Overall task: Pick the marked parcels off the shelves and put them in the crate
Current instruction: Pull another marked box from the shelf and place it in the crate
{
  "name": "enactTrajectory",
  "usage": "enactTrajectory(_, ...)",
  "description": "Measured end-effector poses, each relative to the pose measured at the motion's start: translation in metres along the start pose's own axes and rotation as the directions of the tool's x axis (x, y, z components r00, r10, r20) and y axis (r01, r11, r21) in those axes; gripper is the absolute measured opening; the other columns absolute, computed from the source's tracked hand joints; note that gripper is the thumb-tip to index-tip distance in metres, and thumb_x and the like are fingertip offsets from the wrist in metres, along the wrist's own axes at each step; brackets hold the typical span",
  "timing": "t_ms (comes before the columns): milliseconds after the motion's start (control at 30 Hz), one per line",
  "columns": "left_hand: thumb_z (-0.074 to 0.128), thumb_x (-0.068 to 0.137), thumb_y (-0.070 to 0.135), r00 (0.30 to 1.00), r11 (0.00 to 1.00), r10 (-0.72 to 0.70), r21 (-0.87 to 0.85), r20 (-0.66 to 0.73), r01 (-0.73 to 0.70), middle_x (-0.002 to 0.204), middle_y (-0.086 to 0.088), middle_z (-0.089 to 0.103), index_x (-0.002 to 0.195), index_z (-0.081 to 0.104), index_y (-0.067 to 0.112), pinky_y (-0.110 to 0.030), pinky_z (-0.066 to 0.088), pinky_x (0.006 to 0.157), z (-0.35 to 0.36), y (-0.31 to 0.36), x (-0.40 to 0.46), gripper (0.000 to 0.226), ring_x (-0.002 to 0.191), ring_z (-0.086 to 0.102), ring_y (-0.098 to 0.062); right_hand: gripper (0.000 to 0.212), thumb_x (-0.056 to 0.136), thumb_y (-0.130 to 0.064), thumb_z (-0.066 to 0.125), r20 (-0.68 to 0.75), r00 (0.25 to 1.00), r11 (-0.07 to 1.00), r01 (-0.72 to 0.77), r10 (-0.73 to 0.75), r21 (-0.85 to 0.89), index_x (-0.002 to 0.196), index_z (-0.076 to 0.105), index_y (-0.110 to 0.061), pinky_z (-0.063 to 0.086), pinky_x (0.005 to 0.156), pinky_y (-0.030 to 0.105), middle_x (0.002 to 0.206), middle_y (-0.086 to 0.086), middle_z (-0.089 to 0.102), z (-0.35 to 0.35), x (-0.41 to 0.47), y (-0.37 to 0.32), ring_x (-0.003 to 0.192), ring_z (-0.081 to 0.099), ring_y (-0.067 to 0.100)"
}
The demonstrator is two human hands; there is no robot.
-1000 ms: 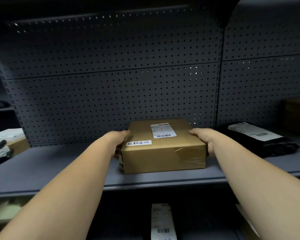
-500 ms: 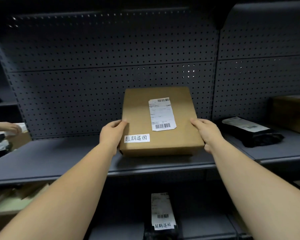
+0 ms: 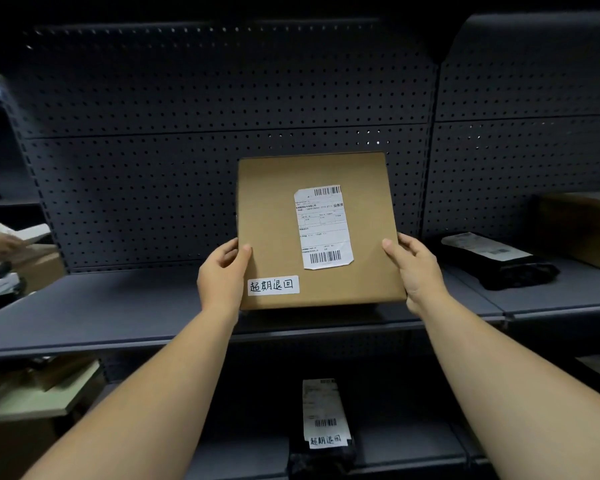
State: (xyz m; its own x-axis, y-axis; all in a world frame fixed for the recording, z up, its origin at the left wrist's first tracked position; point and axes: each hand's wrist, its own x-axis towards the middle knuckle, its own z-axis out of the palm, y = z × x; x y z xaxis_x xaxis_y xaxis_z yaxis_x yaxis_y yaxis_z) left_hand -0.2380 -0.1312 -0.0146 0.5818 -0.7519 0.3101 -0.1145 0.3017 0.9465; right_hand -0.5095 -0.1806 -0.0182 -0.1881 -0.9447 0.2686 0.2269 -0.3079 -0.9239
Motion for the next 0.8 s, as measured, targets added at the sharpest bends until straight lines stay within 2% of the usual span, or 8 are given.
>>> enactTrajectory(300,0.067,0.082,0.038,0.998,0.999,0.044,-0.019,0.042,-0.043,0.098,0.02,0.068,0.11,0.067,0.033,-0.021,0.048,0.078,0.026,0.005,-0.006,0.028,0.092,0.062,0.001,0.032,0.087,-0.019,0.066,-0.051,0.998,0.999,0.045,-0.043,0.029,0.118,0.059,-0.016,0.052,0.07,0.022,0.099,-0.008,0.068,-0.025,0.001,-0.011,0.081,0.065,0.004)
enactTrajectory(467,0.067,0.081,0.038,0.992,0.997,0.062,-0.057,0.109,-0.056,0.093,0.024,0.067,0.107,0.067,0.034,-0.019,0.048,0.075,0.068,0.009,-0.018,0.027,0.091,0.063,0.003,0.019,0.087,-0.019,0.065,-0.131,0.988,0.996,0.087,-0.084,0.018,0.105,0.061,-0.023,0.051,0.056,0.011,0.089,-0.015,0.069,-0.064,0.001,-0.026,0.067,0.066,-0.007)
enactTrajectory(733,0.066,0.082,0.038,0.967,0.991,0.086,-0.119,0.24,-0.059,0.093,0.025,0.065,0.114,0.066,0.03,-0.02,0.047,0.078,0.153,0.02,-0.05,0.033,0.091,0.061,0.004,0.028,0.088,-0.021,0.064,-0.291,0.943,0.987,0.15,-0.161,-0.057,0.116,0.059,-0.021,0.049,0.055,0.01,0.093,-0.015,0.067,-0.144,-0.001,-0.059,0.068,0.064,-0.007)
enactTrajectory(800,0.066,0.081,0.039,0.957,0.989,0.089,-0.135,0.275,-0.054,0.093,0.026,0.065,0.114,0.066,0.031,-0.02,0.047,0.079,0.177,0.024,-0.061,0.033,0.092,0.061,0.004,0.031,0.088,-0.023,0.064,-0.321,0.93,0.984,0.162,-0.178,-0.078,0.119,0.059,-0.02,0.05,0.059,0.013,0.096,-0.014,0.068,-0.168,-0.003,-0.069,0.074,0.064,-0.004)
